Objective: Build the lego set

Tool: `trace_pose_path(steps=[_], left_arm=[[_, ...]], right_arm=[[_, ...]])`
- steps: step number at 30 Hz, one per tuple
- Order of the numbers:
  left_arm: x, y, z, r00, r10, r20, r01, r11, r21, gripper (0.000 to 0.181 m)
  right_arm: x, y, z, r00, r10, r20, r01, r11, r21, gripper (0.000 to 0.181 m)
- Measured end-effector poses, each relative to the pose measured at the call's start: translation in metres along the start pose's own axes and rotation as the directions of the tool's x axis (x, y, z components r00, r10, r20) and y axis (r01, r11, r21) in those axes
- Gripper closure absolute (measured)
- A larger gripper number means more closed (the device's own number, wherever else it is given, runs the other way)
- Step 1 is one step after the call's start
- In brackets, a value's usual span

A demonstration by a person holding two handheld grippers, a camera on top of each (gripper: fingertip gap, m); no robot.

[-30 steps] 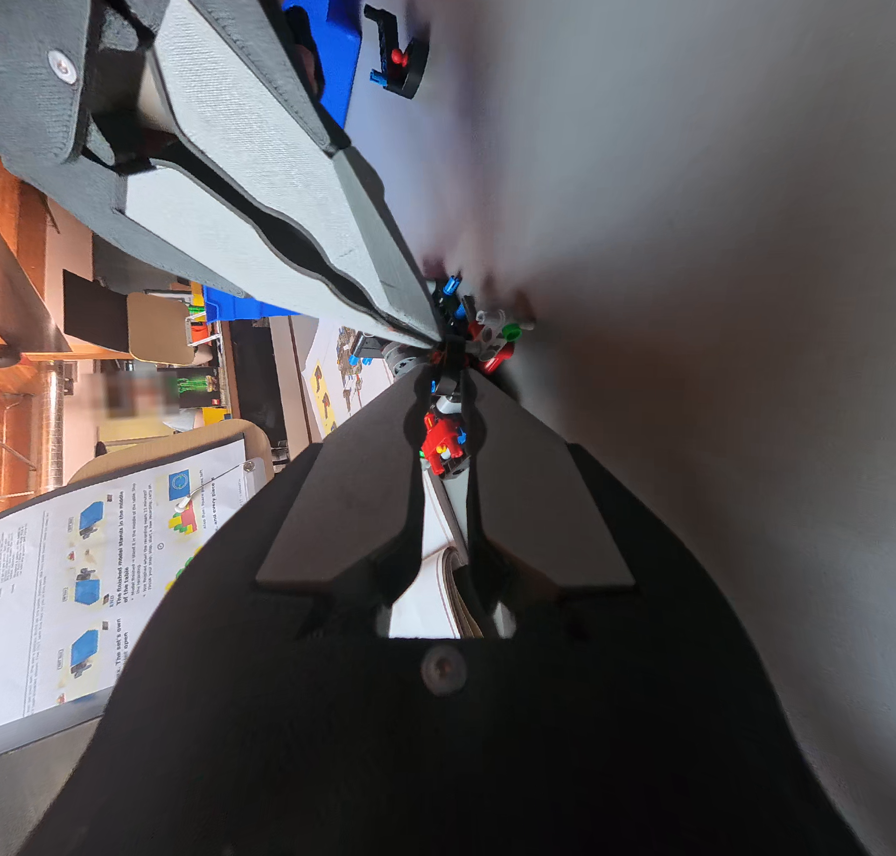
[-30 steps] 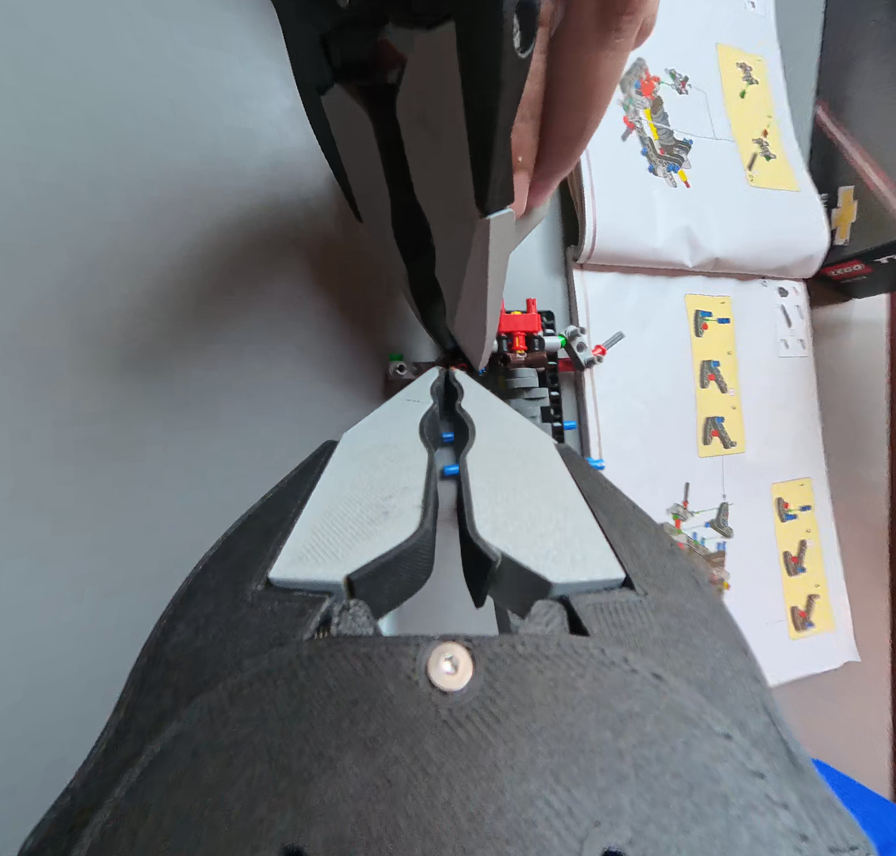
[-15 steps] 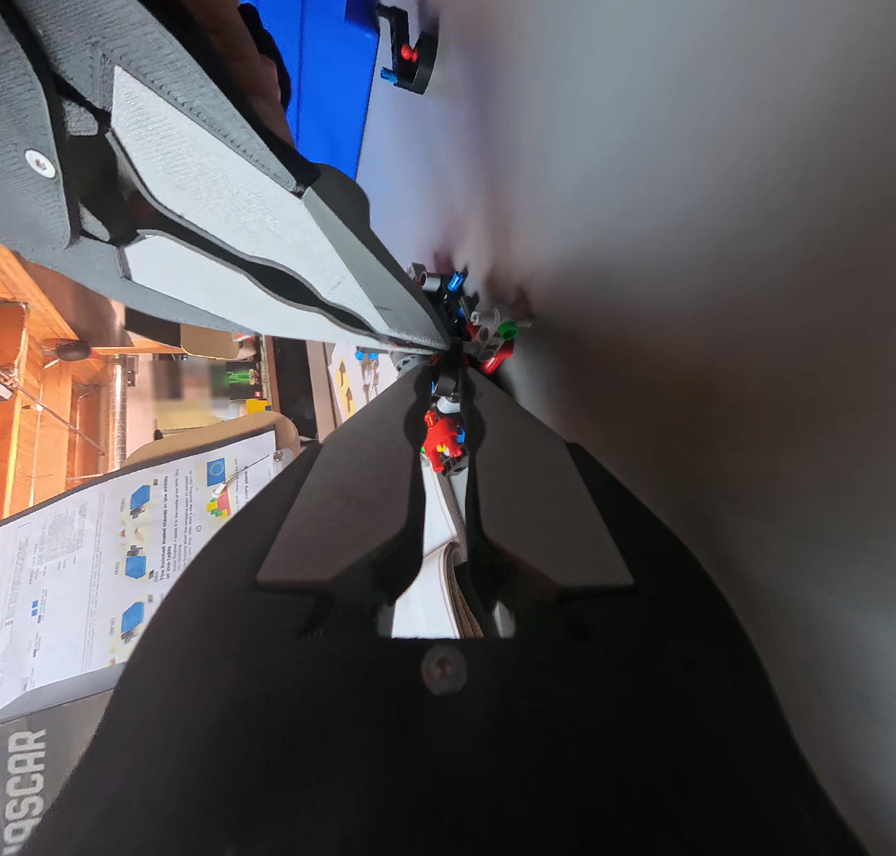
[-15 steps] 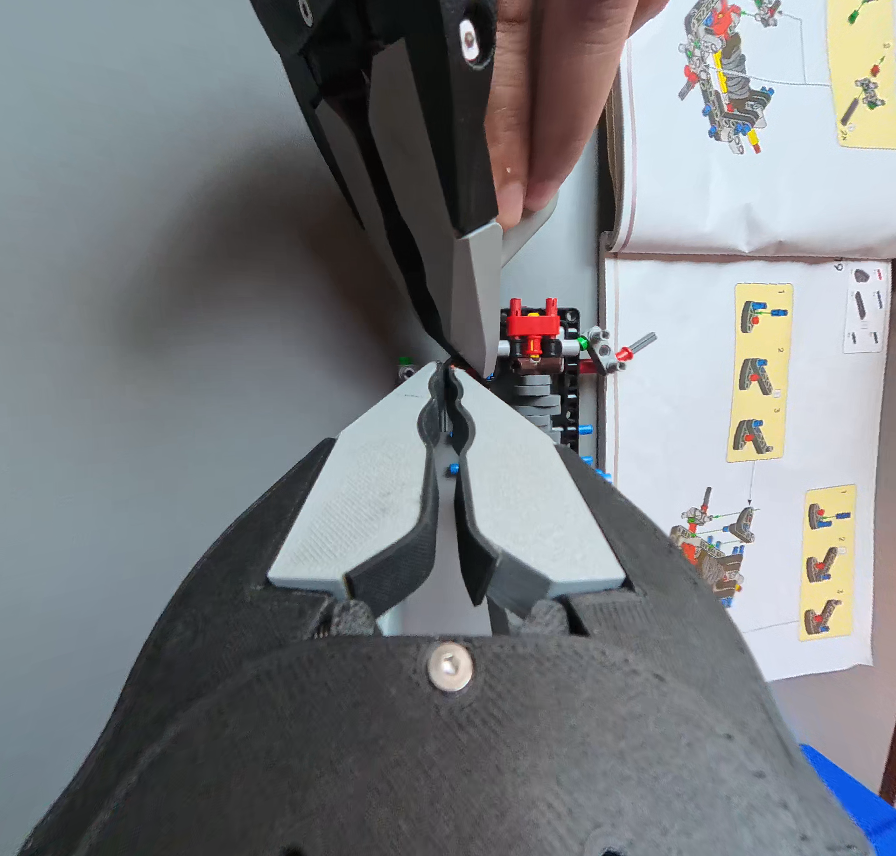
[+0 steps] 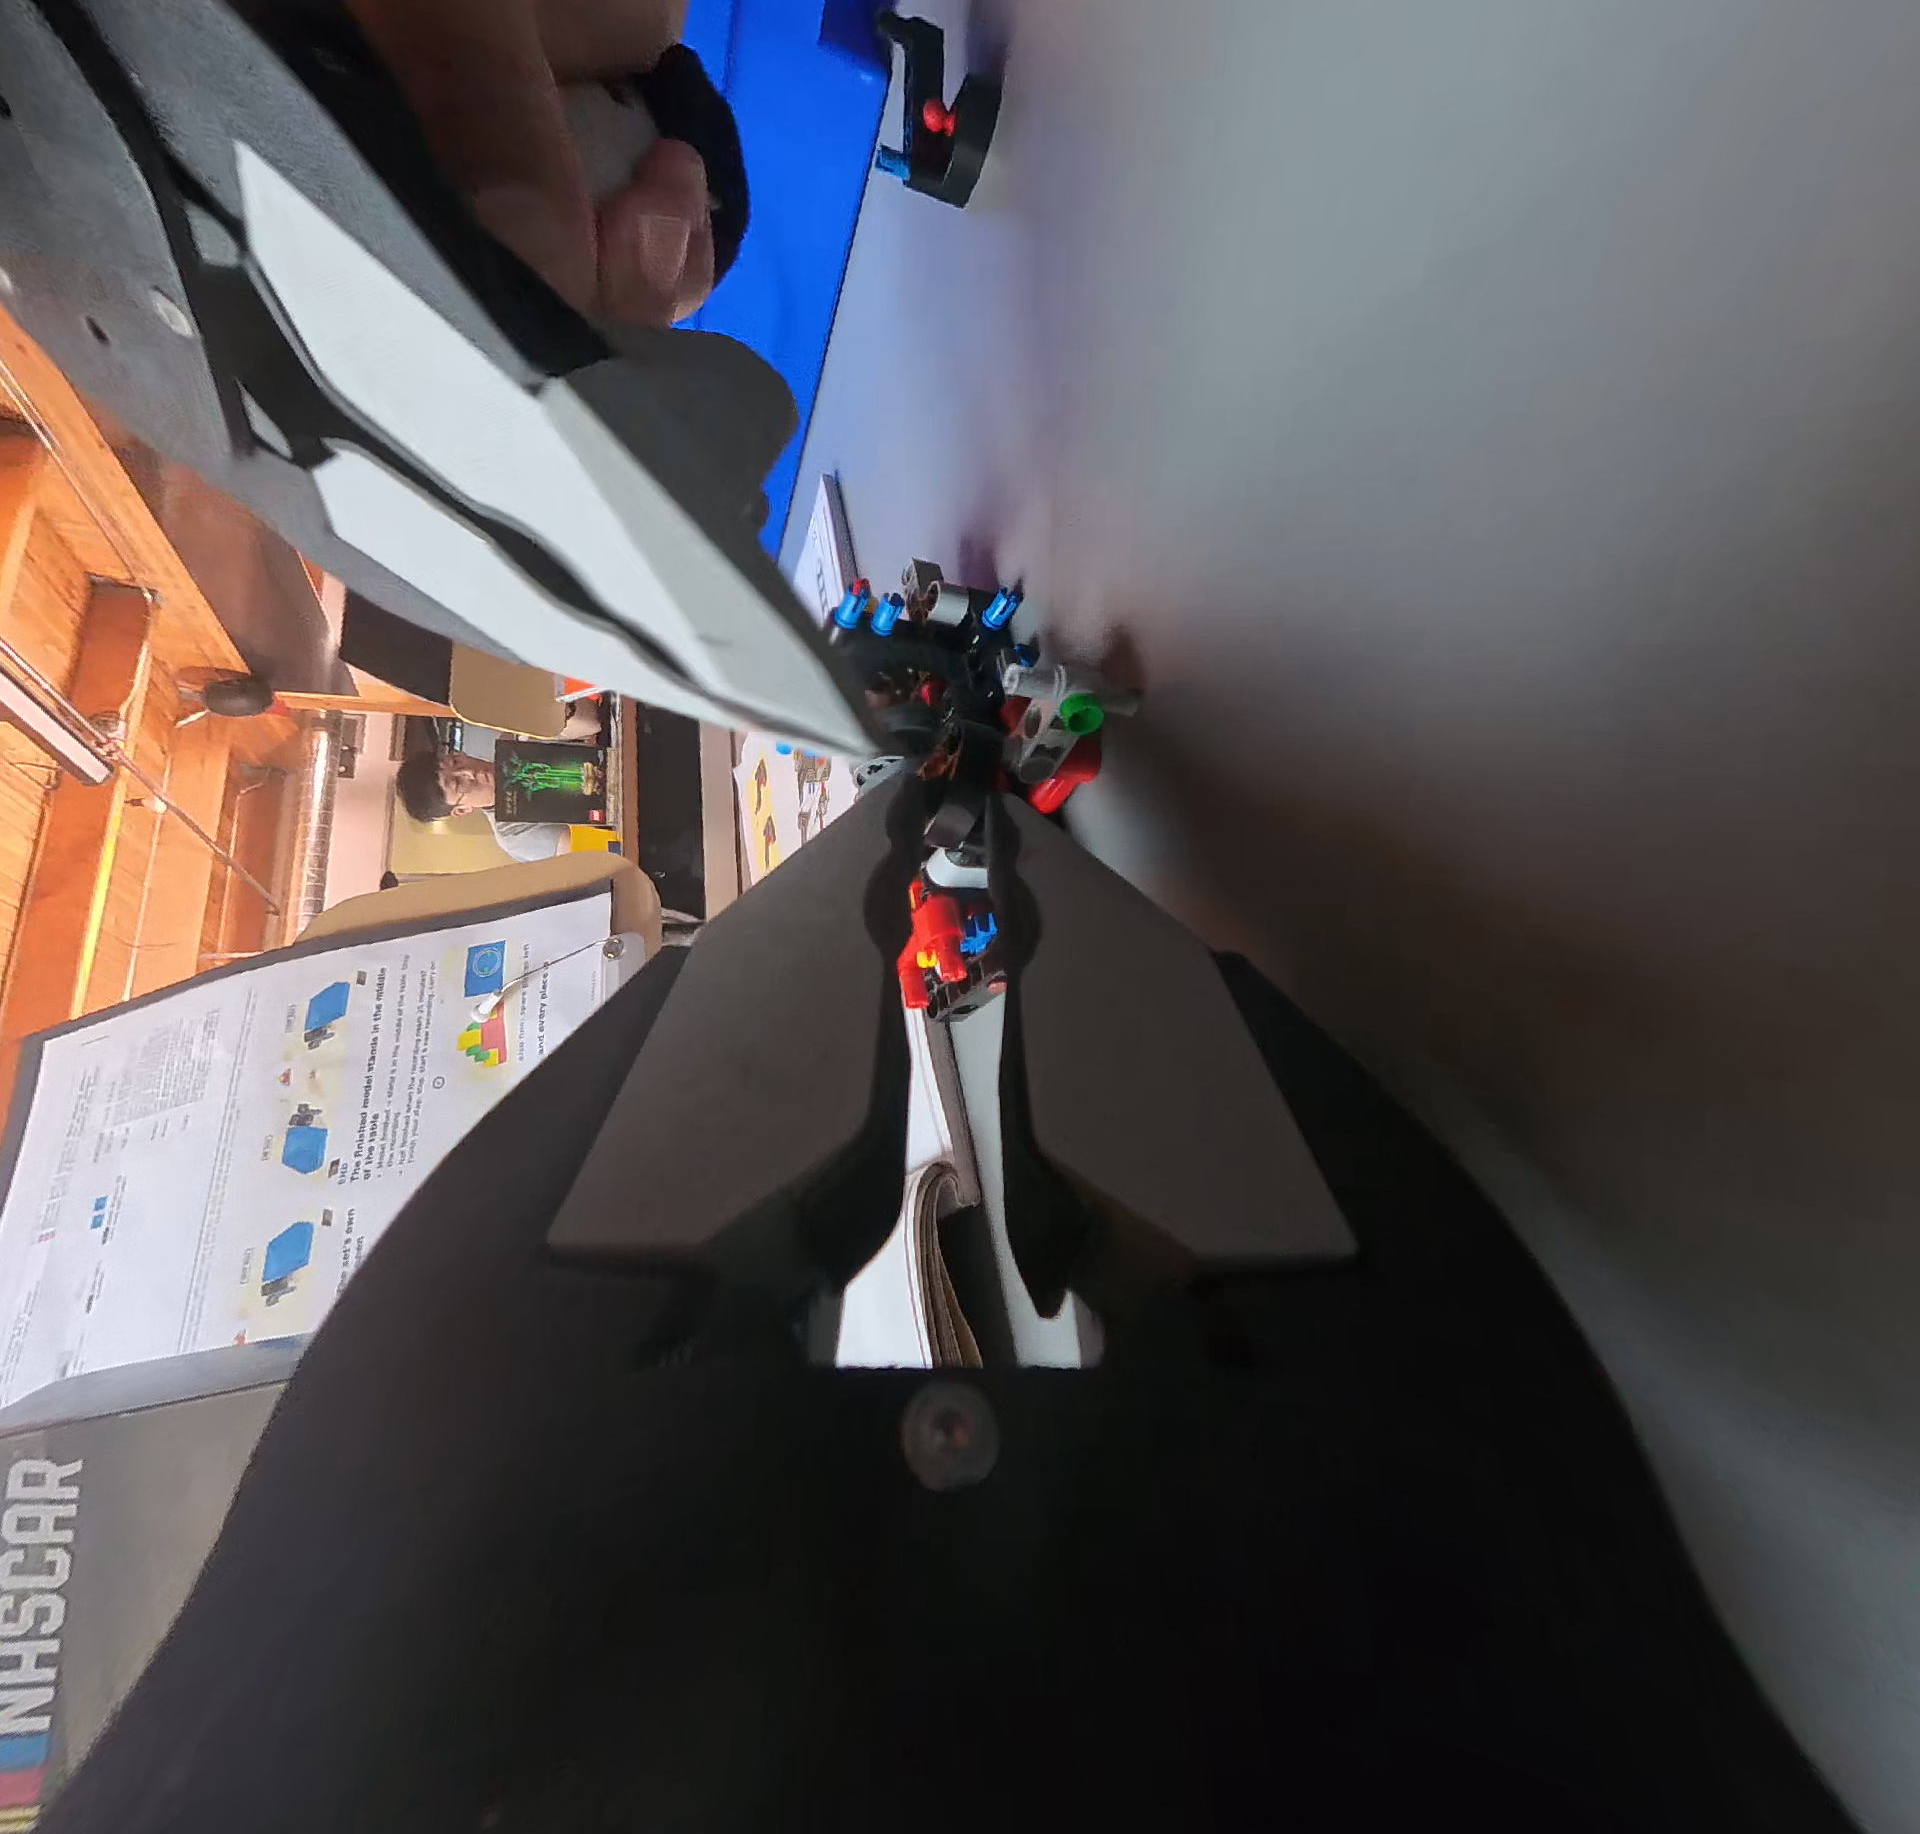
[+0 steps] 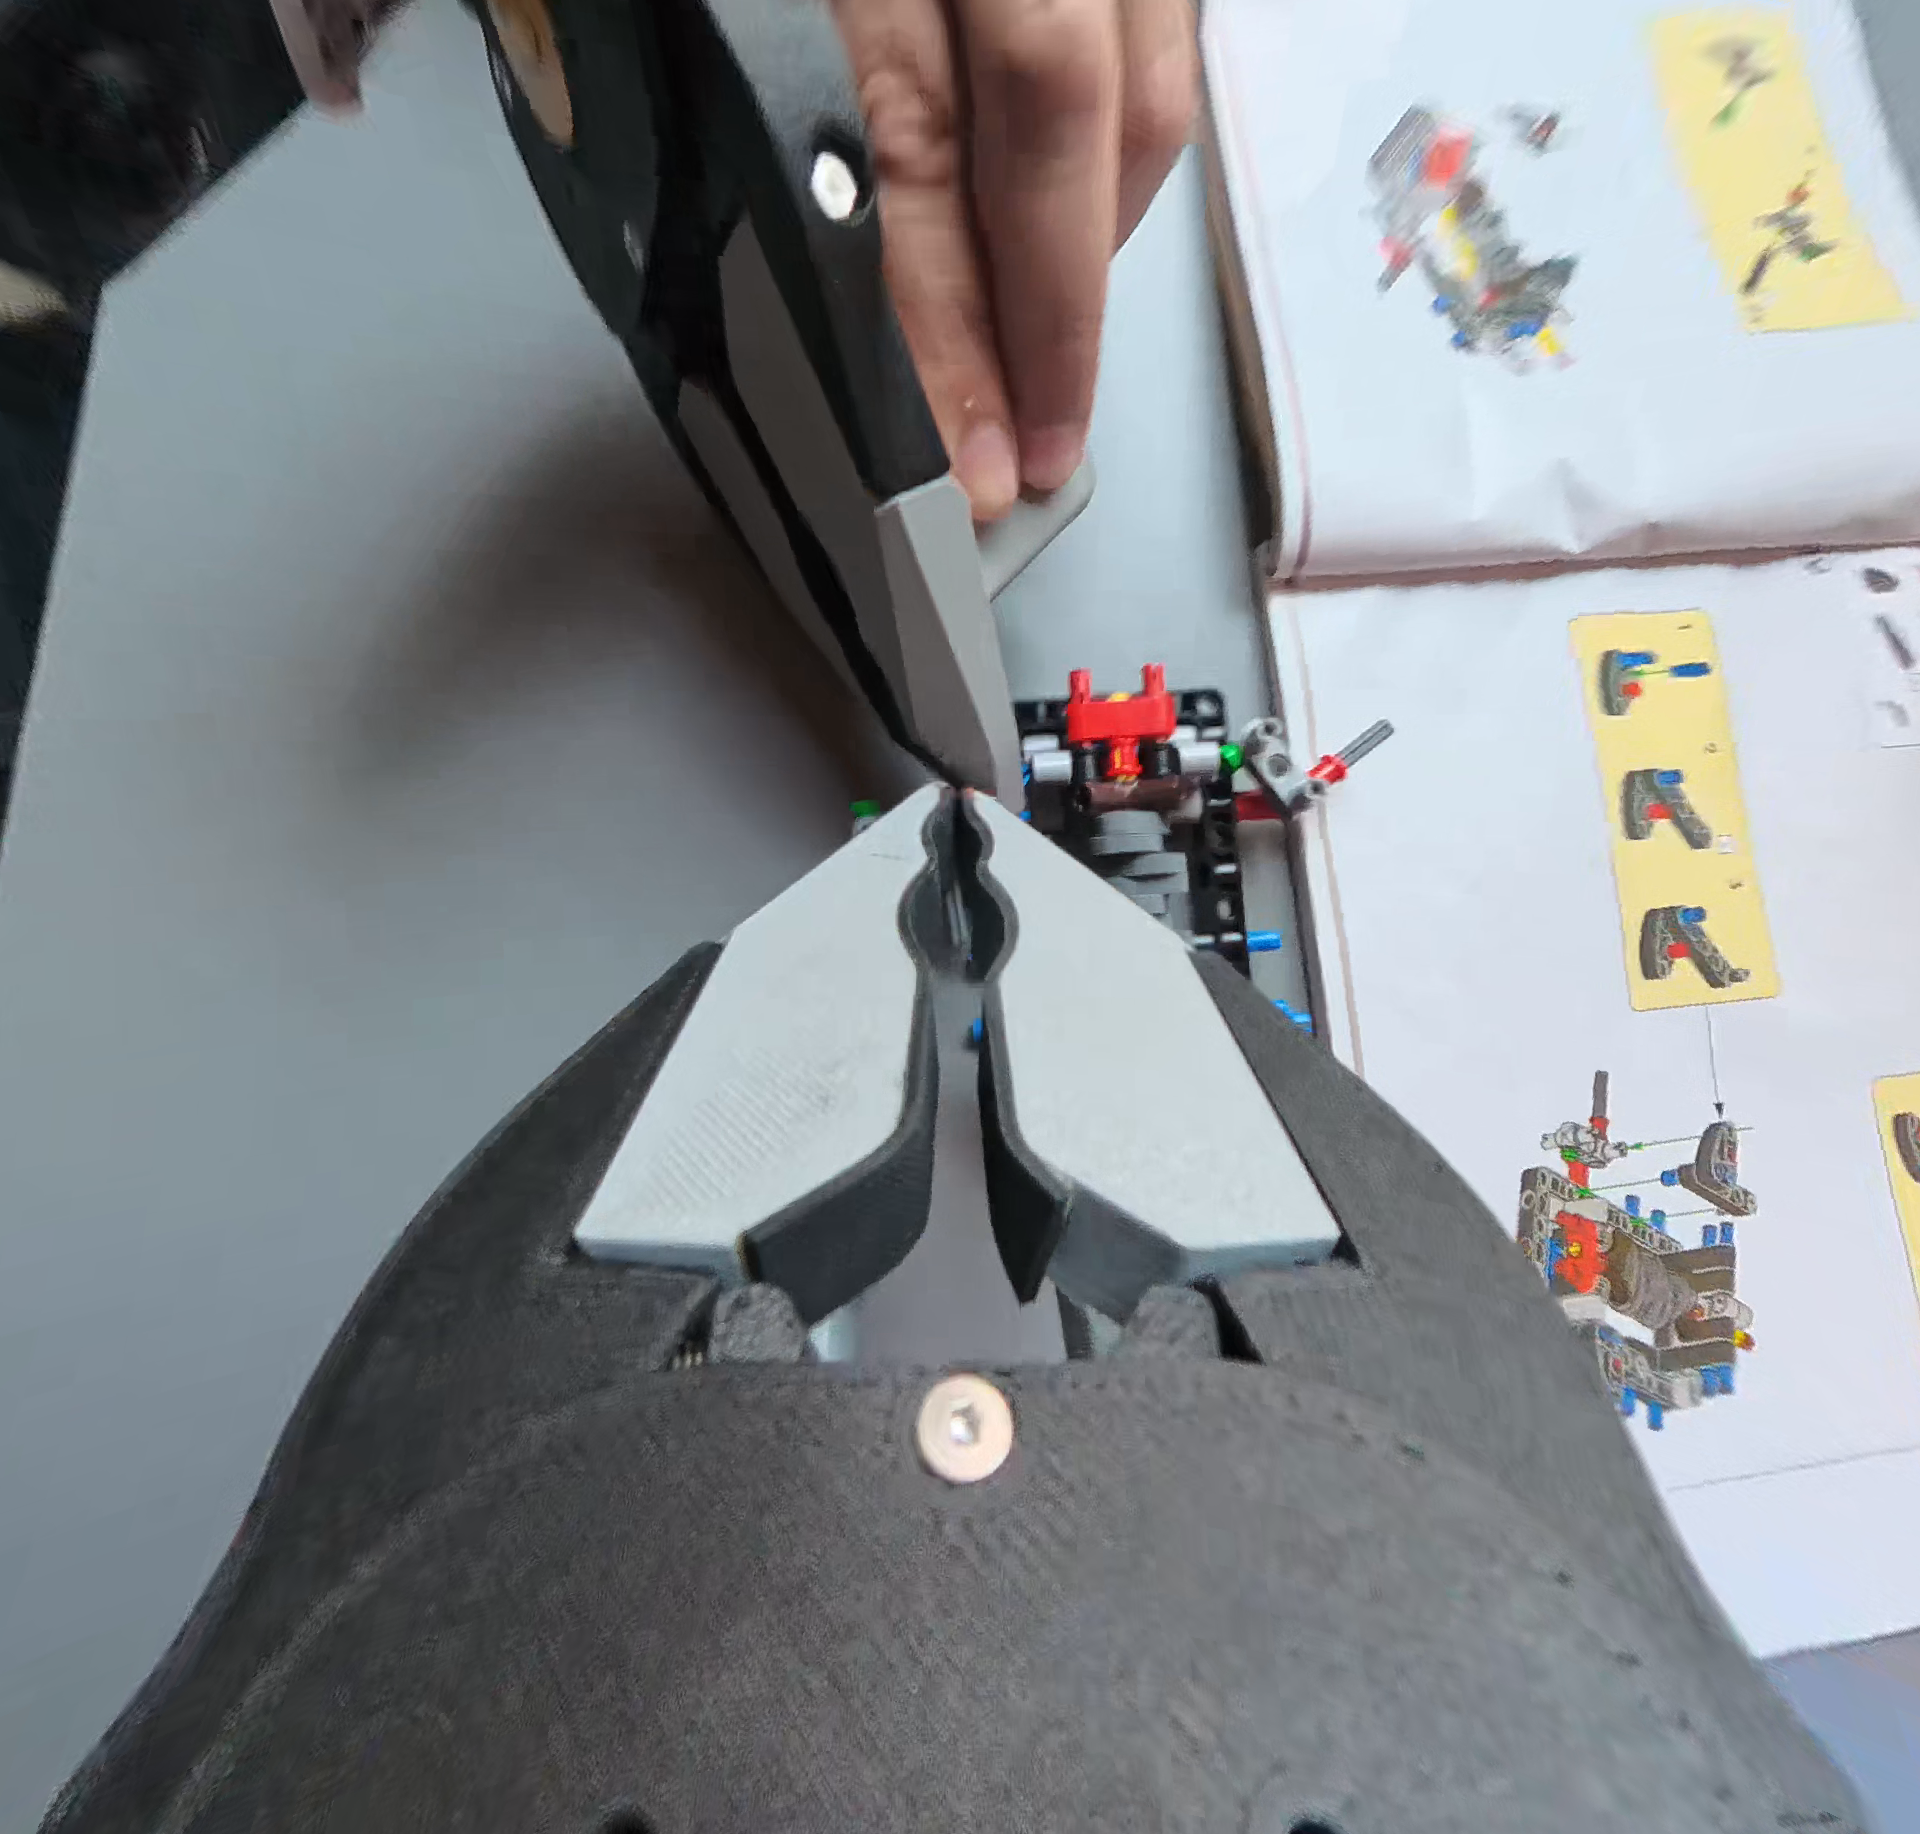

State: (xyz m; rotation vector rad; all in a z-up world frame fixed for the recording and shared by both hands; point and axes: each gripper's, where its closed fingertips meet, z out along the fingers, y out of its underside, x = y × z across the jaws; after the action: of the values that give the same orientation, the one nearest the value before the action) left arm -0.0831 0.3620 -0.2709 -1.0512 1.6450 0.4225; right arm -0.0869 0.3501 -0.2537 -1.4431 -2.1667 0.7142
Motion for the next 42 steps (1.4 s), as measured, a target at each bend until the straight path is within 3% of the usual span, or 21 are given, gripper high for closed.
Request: trace_pose_path(steps=[3,9,12,16,20,23,26,42], left_arm=[[0.000,-0.002,0.000,1.000,-0.022,-0.013,0.022,1.000,0.008,0.172],[-0.002,-0.006,-0.010,0.990,-0.120,-0.080,0.123,0.992,0.039,0.159],[-0.007,0.000,-0.015,0.985,-0.146,-0.088,0.150,0.988,0.042,0.157],[0.000,0.005,-0.018,0.977,-0.161,-0.142,0.166,0.986,0.026,0.168],[0.018,0.013,-0.015,0.964,-0.157,-0.216,0.158,0.987,-0.016,0.173],[0.020,0.013,-0.014,0.964,-0.153,-0.217,0.152,0.988,-0.022,0.176],[0.020,0.014,-0.013,0.959,-0.171,-0.224,0.171,0.985,-0.020,0.176],[0.021,0.014,-0.010,0.945,-0.240,-0.223,0.249,0.968,0.013,0.180]], right_arm=[[0.008,-0.006,-0.005,0.998,0.046,-0.042,-0.042,0.996,0.078,0.175],[0.015,0.022,0.007,0.984,-0.045,-0.175,0.024,0.992,-0.121,0.181],[0.020,0.019,0.000,0.973,-0.060,-0.223,0.032,0.991,-0.130,0.181],[0.011,-0.001,-0.006,0.986,-0.024,-0.164,0.017,0.999,-0.043,0.181],[0.013,0.007,0.008,0.975,-0.108,-0.195,0.075,0.983,-0.166,0.181],[0.016,0.002,0.006,0.970,-0.132,-0.204,0.096,0.979,-0.180,0.181],[0.014,-0.008,0.004,0.981,-0.108,-0.163,0.086,0.987,-0.139,0.181],[0.015,0.003,0.014,0.990,-0.141,-0.028,0.121,0.918,-0.377,0.181]])
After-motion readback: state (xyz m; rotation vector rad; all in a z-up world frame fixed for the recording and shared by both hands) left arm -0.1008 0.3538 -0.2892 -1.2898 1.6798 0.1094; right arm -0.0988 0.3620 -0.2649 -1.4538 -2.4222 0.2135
